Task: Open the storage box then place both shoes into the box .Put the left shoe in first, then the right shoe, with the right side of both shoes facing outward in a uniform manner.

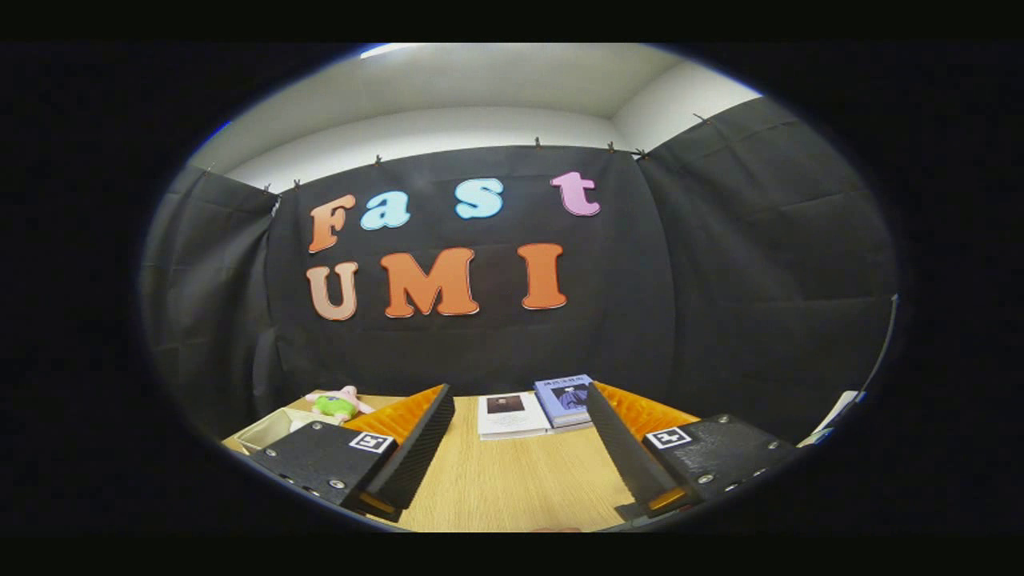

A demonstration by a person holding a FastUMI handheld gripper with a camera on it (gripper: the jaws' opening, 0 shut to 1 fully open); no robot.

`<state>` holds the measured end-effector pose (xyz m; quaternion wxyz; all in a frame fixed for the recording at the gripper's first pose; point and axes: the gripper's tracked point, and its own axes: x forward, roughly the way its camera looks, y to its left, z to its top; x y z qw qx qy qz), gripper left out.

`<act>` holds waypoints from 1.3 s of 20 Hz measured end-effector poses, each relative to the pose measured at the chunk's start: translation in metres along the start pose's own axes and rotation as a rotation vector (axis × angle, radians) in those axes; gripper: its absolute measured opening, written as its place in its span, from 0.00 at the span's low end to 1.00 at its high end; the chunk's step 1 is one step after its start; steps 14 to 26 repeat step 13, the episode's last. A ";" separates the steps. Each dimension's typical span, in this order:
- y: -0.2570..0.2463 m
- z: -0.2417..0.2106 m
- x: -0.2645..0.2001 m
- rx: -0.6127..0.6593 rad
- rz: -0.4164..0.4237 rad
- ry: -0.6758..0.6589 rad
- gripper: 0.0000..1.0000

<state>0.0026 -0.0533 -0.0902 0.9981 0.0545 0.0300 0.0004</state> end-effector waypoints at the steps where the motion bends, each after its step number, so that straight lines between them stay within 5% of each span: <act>1: 0.000 0.000 0.001 -0.003 -0.002 -0.001 0.99; 26: 0.005 0.011 -0.003 -0.002 -0.002 -0.014 0.99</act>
